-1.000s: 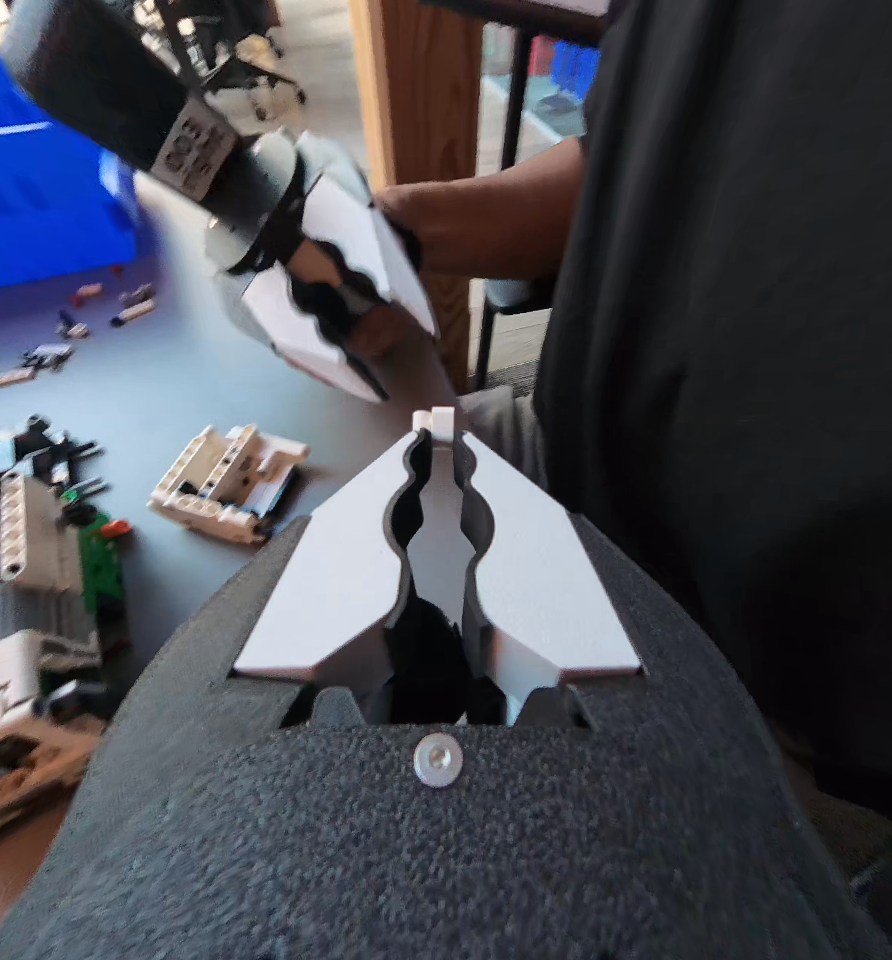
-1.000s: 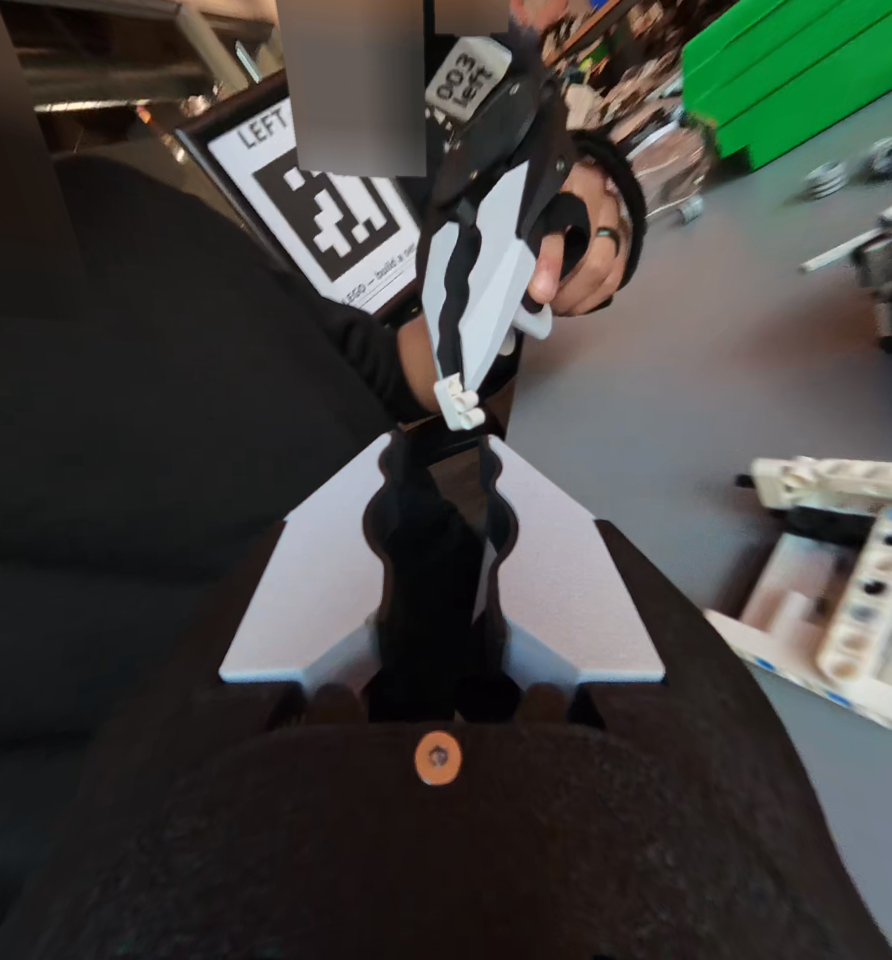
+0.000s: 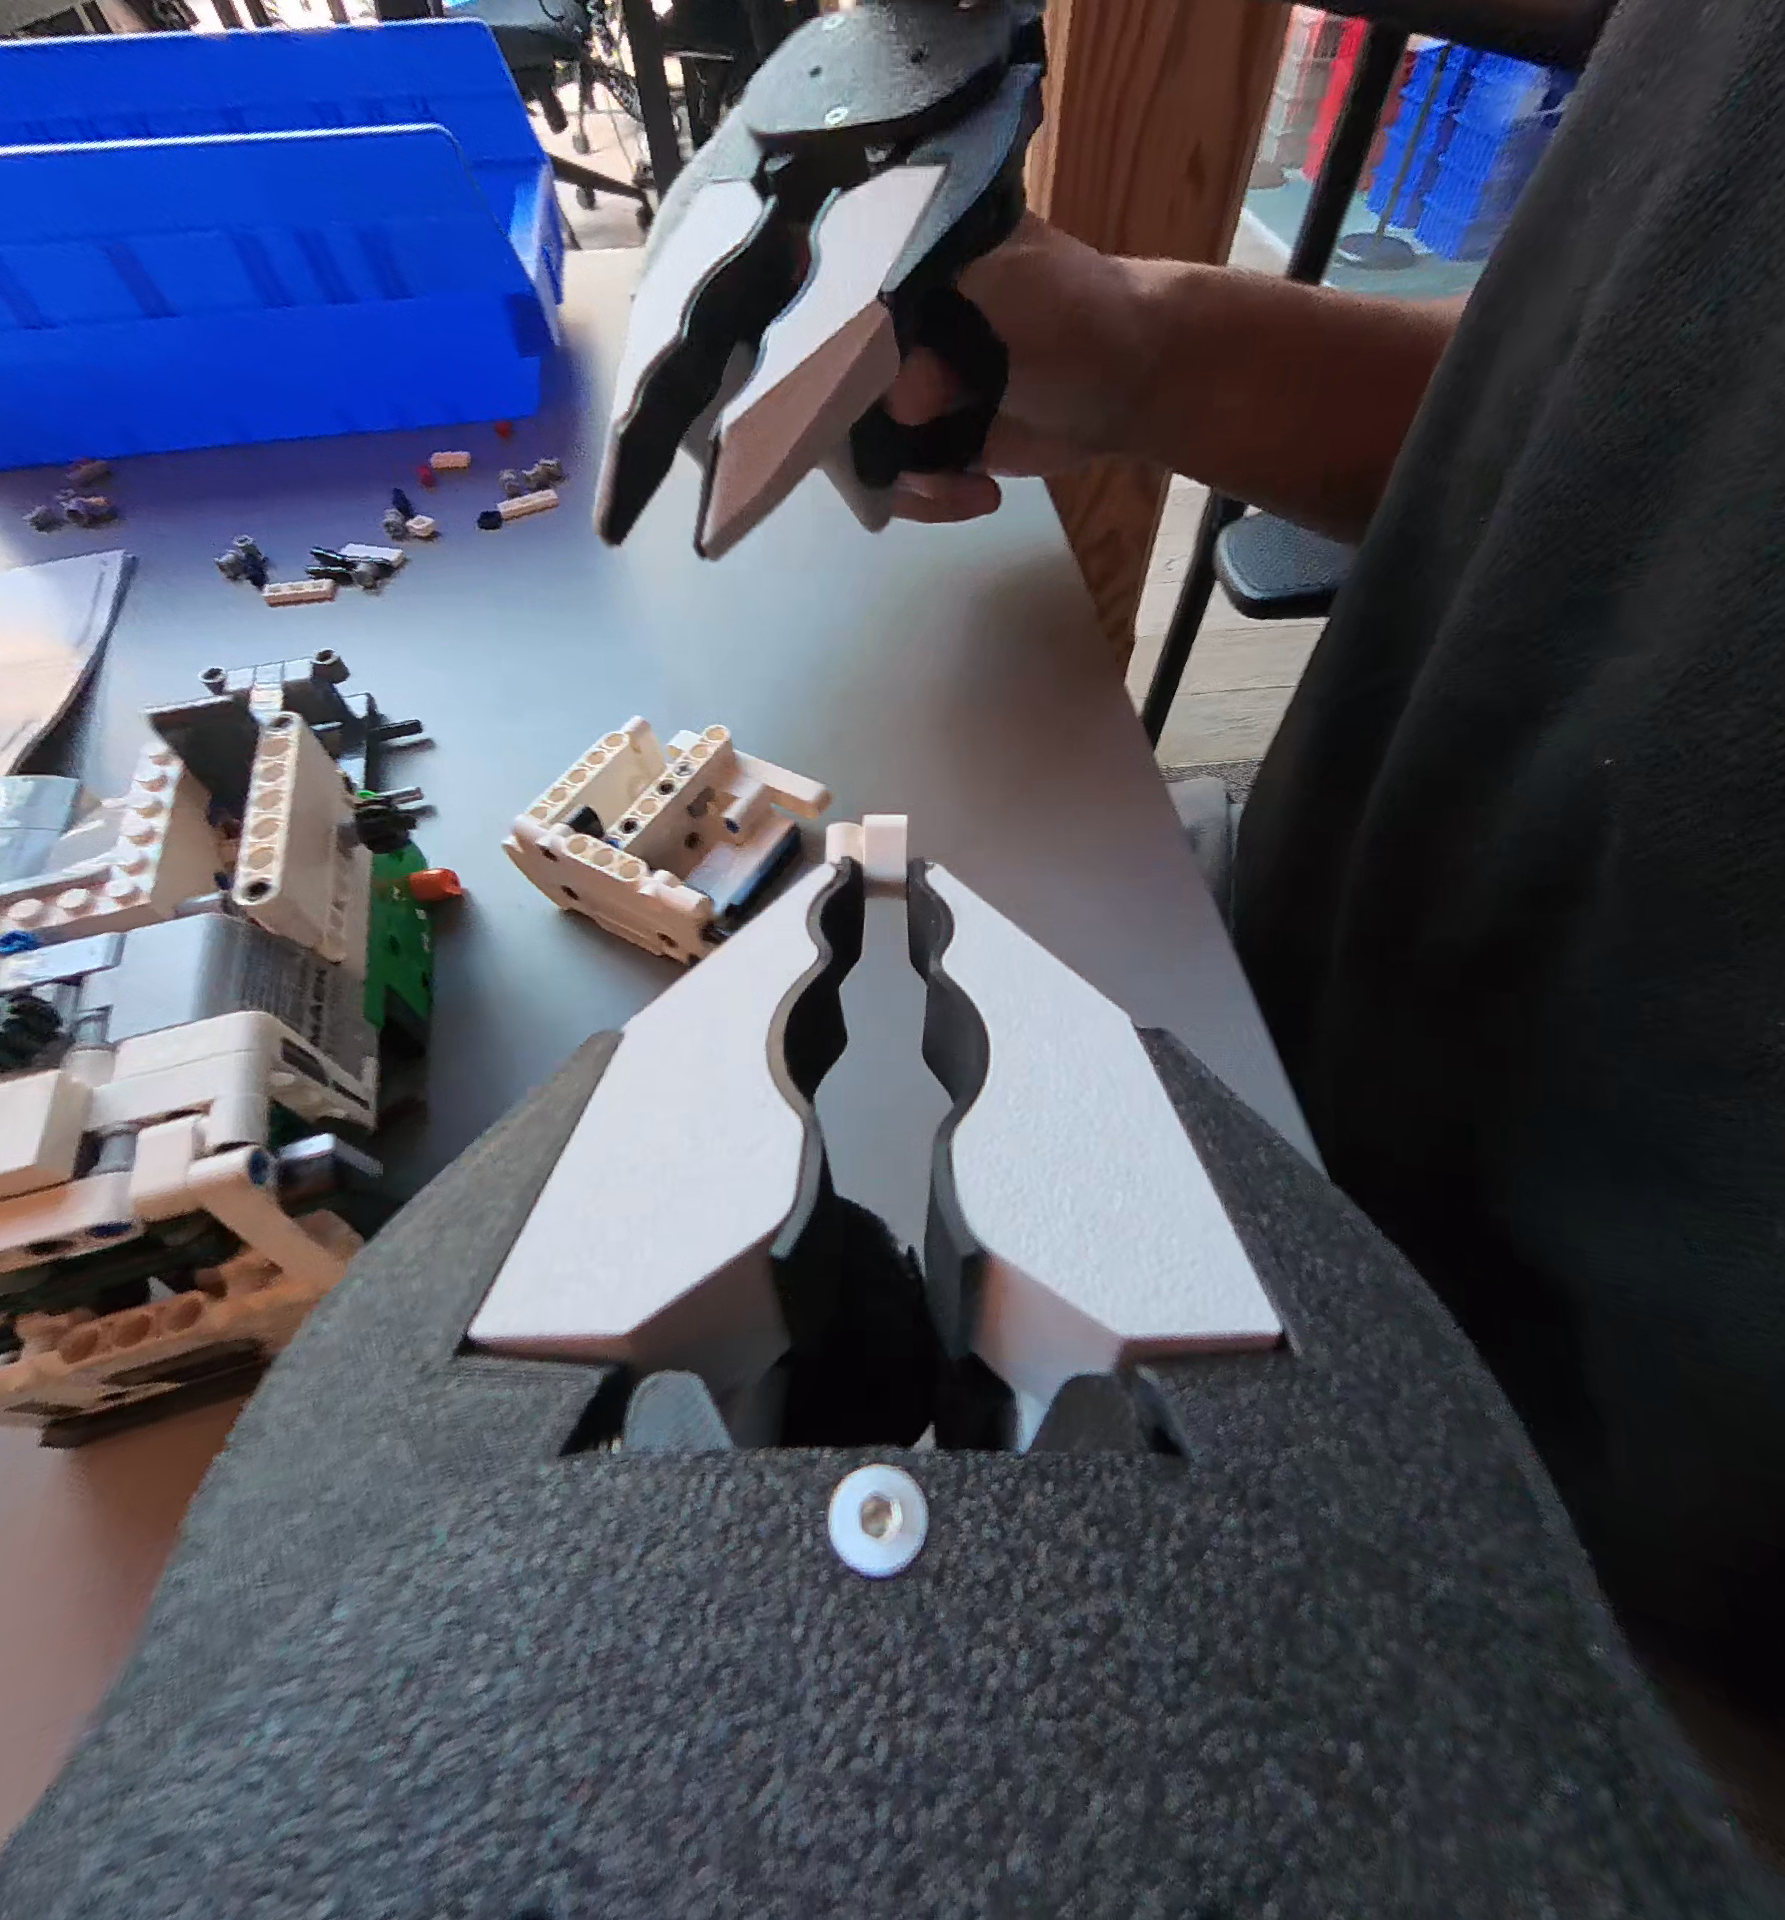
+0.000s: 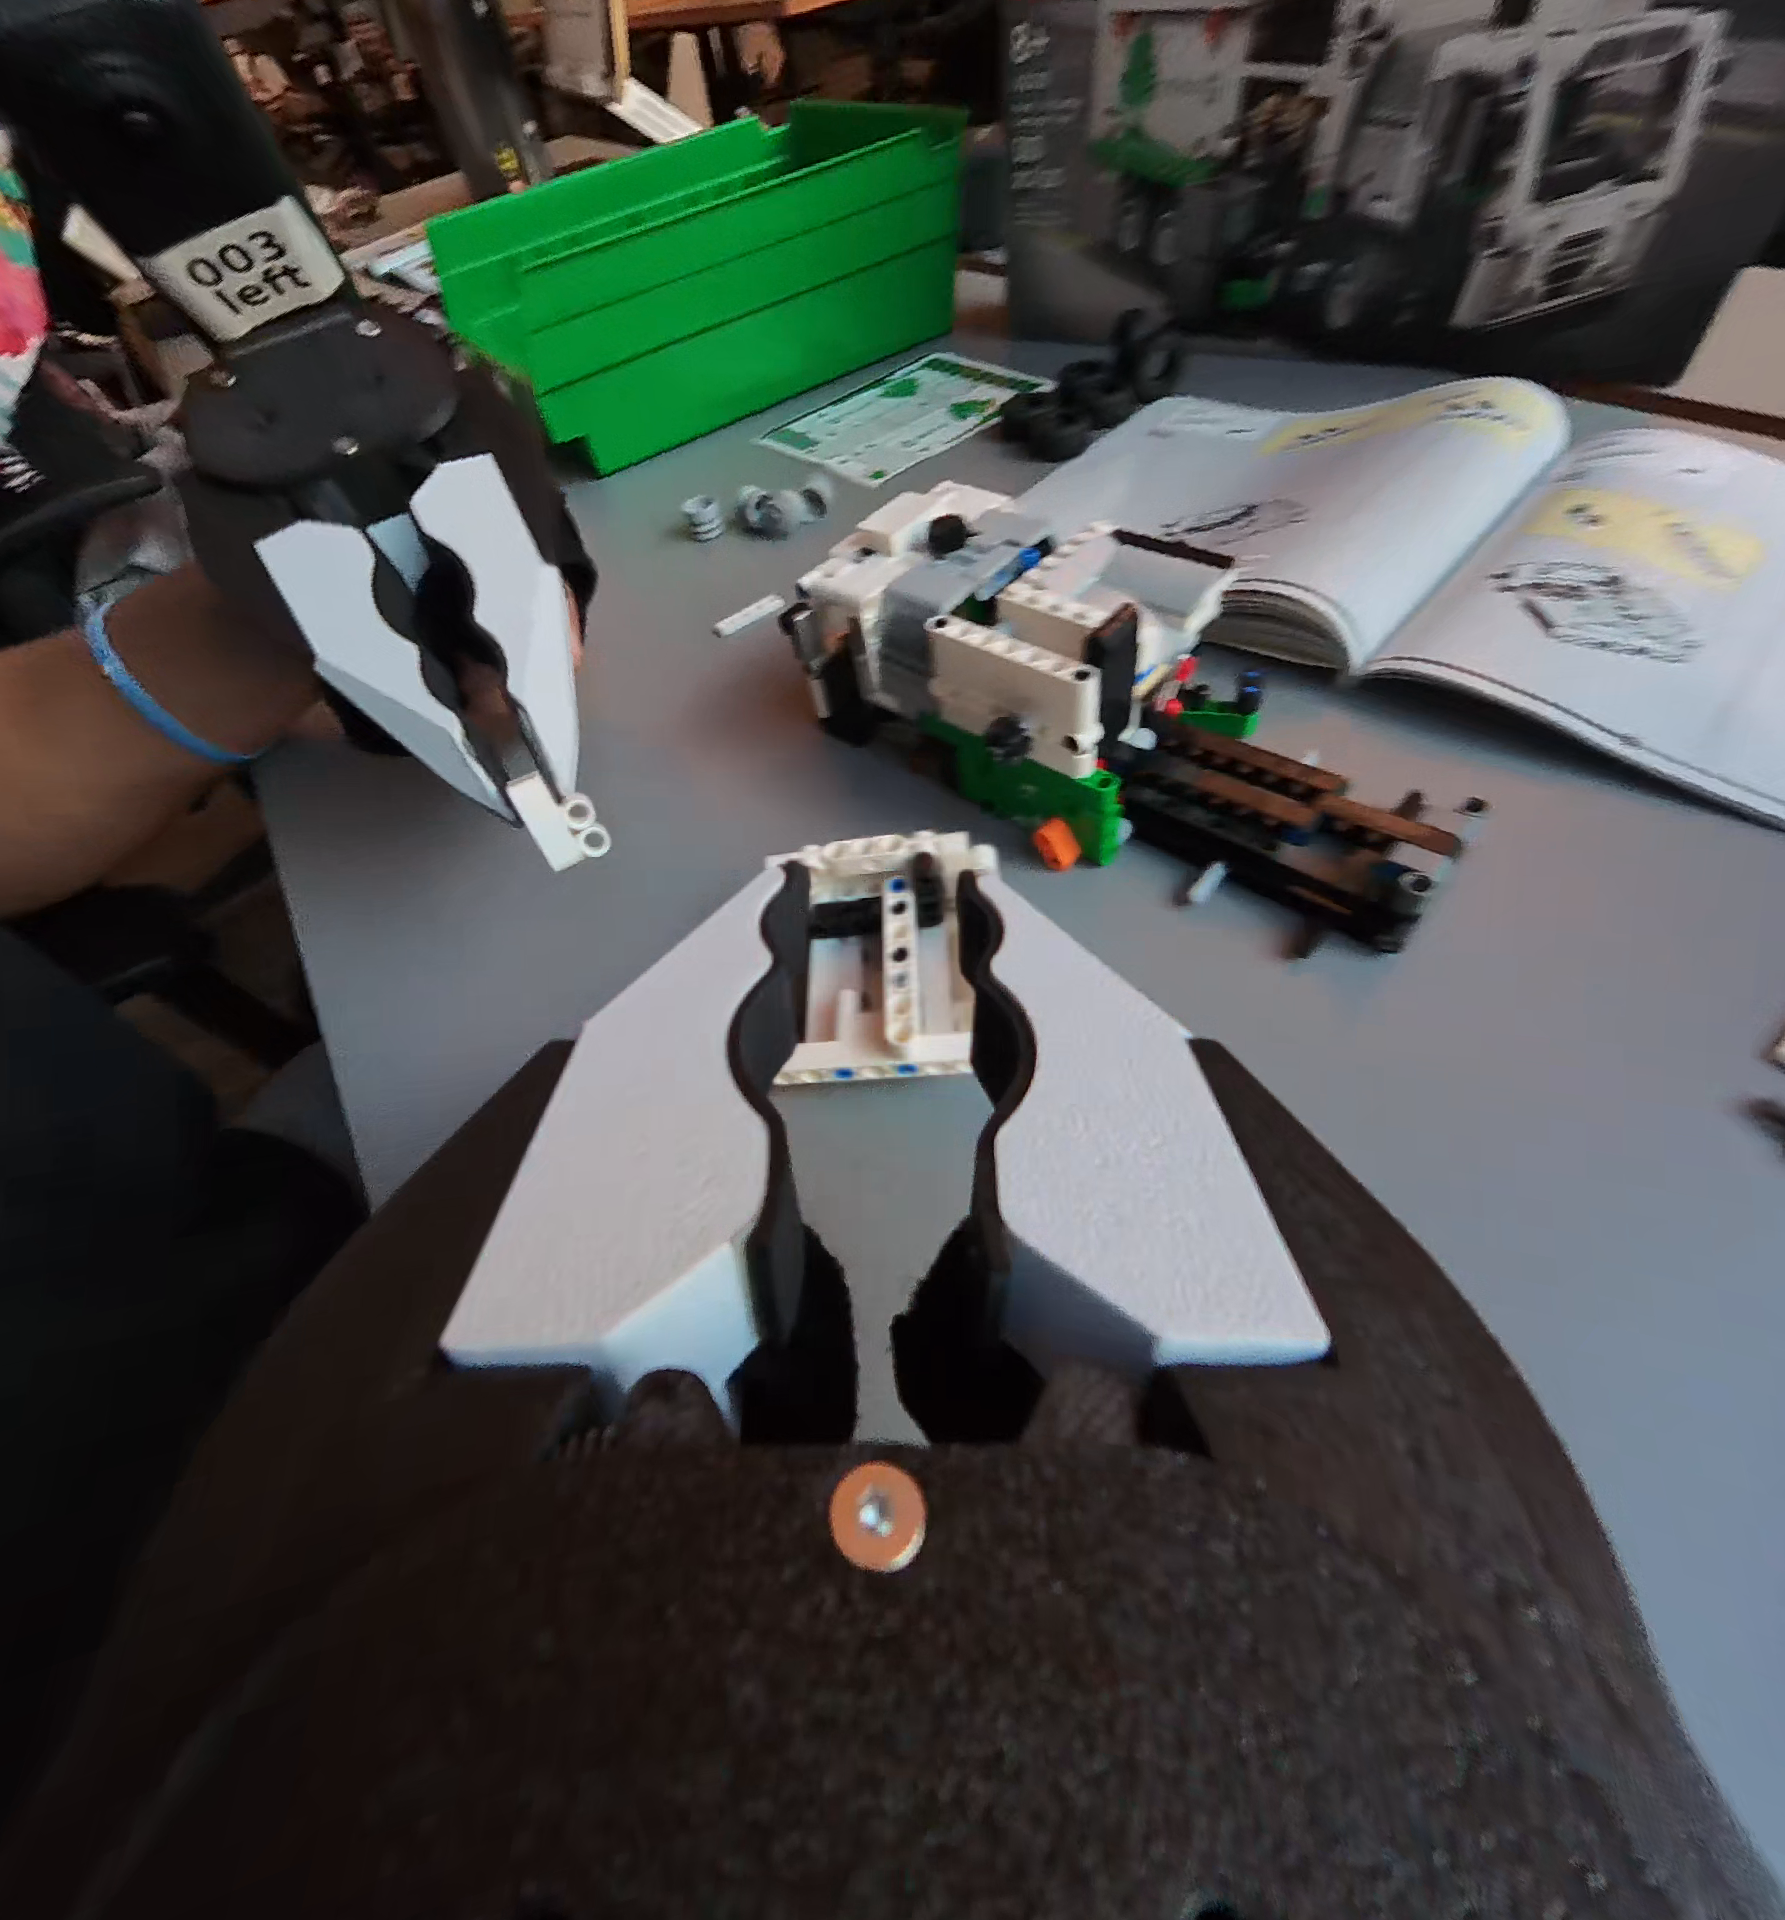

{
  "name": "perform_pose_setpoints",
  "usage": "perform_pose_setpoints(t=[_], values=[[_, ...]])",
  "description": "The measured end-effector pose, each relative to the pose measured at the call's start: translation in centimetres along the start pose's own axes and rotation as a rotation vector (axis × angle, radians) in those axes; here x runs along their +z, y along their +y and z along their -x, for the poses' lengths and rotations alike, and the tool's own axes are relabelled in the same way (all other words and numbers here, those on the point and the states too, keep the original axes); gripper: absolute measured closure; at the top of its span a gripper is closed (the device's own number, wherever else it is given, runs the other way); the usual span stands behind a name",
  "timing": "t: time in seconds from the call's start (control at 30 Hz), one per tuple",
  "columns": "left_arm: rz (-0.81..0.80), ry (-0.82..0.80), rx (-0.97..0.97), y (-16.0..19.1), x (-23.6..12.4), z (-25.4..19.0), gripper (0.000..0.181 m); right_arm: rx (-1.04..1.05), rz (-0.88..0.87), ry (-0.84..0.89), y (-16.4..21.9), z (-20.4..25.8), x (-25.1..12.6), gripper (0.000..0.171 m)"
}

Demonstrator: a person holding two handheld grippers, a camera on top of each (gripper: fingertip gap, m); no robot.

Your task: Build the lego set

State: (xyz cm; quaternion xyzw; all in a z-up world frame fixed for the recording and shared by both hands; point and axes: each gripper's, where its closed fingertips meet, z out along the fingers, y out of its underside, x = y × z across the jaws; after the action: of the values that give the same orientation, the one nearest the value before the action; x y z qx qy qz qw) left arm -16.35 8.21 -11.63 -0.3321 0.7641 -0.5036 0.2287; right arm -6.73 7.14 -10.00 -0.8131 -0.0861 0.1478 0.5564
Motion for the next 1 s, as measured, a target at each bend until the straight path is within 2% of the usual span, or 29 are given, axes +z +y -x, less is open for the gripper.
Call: perform_pose_setpoints(t=[0.23,0.43,0.53,1.0], values=[[-0.028,-0.094,-0.015,0.0,0.4,2.7,0.174,0.020,-0.152,0.151,-1.0,-4.1,-2.1,0.149],[0.047,-0.016,-0.064,1.3,1.3,2.1,0.174,0.028,-0.217,0.259,-1.7,-7.6,-3.0,0.150],[0.041,-0.029,-0.077,1.2,1.3,2.6,0.174,0.009,-0.234,0.299,-1.7,-8.5,-3.2,0.151],[0.002,0.026,-0.137,0.7,0.9,2.6,0.174,0.010,-0.229,0.283,-1.4,-8.9,-3.0,0.155]])
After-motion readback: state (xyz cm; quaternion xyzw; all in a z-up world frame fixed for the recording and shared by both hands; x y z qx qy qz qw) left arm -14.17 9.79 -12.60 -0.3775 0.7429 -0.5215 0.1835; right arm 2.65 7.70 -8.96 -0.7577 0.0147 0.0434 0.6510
